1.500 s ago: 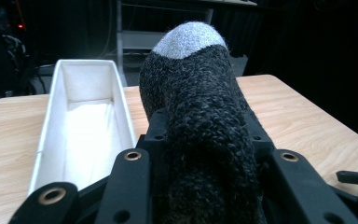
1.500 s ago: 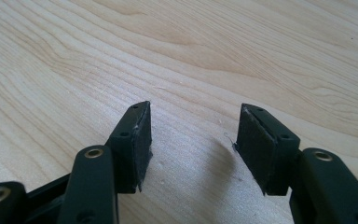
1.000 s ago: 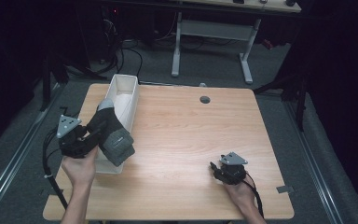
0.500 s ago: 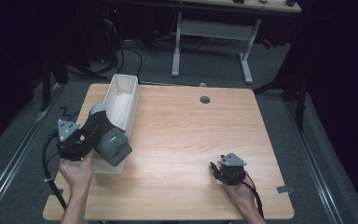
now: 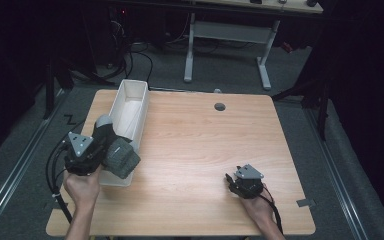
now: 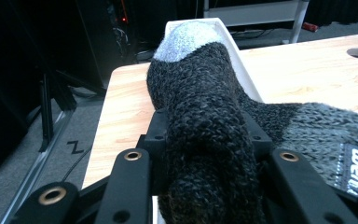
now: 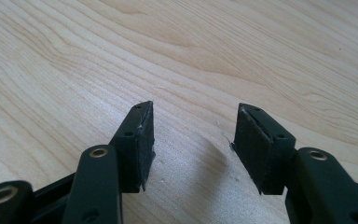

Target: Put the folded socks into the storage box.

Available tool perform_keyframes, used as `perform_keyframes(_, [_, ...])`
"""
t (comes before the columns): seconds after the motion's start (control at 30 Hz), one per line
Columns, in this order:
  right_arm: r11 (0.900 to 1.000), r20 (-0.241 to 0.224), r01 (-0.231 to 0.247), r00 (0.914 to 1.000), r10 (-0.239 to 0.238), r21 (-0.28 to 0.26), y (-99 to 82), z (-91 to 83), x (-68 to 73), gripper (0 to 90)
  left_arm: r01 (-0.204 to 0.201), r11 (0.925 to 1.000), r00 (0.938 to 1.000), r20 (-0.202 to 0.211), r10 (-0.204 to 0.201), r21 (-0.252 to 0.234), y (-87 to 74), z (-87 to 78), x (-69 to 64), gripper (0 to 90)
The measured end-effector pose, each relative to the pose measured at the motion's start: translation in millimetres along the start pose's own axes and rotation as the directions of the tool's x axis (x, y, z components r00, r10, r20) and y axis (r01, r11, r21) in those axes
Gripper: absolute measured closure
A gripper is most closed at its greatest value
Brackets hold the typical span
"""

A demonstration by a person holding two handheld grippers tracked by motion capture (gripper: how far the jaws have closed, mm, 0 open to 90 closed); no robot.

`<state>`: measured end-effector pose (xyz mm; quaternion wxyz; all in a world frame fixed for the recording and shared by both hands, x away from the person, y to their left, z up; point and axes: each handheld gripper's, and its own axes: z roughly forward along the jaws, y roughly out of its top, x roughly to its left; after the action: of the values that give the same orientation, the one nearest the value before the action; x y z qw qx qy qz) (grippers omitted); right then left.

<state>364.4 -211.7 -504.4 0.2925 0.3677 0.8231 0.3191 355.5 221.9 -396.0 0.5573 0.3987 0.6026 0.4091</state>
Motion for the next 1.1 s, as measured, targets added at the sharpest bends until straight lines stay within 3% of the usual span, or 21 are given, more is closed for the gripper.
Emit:
perform_keyframes(0.27, [1.0000,0.002,0.003,1.0000,-0.003,-0.003,0.0,0.1,0.3,47.5,-0.085,0.9962,0.9962,-0.023,0.084,-0.021,-0.4,-2.1,1.3,64.2])
perform_keyframes(0.33, [1.0000,0.002,0.002,1.0000,-0.002,-0.002,0.0,0.0,0.4,47.5,-0.090,0.9956,0.9957,-0.026,0.089,-0.026,0.6,-2.9,1.6,64.2])
perform_keyframes(0.43, [1.0000,0.001,0.003,1.0000,-0.003,-0.002,0.0,0.1,0.1,47.5,-0.054,0.9977,0.9985,-0.009,0.053,-0.042,5.9,-5.7,0.0,64.2])
perform_keyframes(0.57, [1.0000,0.001,0.001,1.0000,-0.001,-0.001,0.0,0.0,0.3,47.5,-0.042,0.9975,0.9990,0.013,0.043,-0.056,12.4,-7.9,-5.8,64.2])
perform_keyframes(0.63, [1.0000,0.002,0.003,1.0000,-0.003,-0.002,0.0,0.1,0.2,47.5,-0.009,0.9981,0.9996,0.027,0.010,-0.061,16.0,-9.1,-6.7,64.2])
perform_keyframes(0.7, [1.0000,0.001,0.002,1.0000,-0.002,-0.002,0.0,0.1,0.2,47.5,0.041,0.9971,0.9978,0.054,-0.037,-0.064,21.5,-12.5,-9.3,64.3])
perform_keyframes(0.93, [1.0000,0.004,0.005,1.0000,-0.005,-0.004,-0.1,0.1,0.5,47.5,0.061,0.9950,0.9921,0.114,-0.052,-0.079,31.6,-19.5,-26.2,64.2])
perform_keyframes(1.1, [1.0000,0.003,0.005,1.0000,-0.005,-0.003,-0.1,0.1,0.4,47.5,0.106,0.9902,0.9862,0.137,-0.093,-0.091,41.1,-25.0,-27.7,64.2])
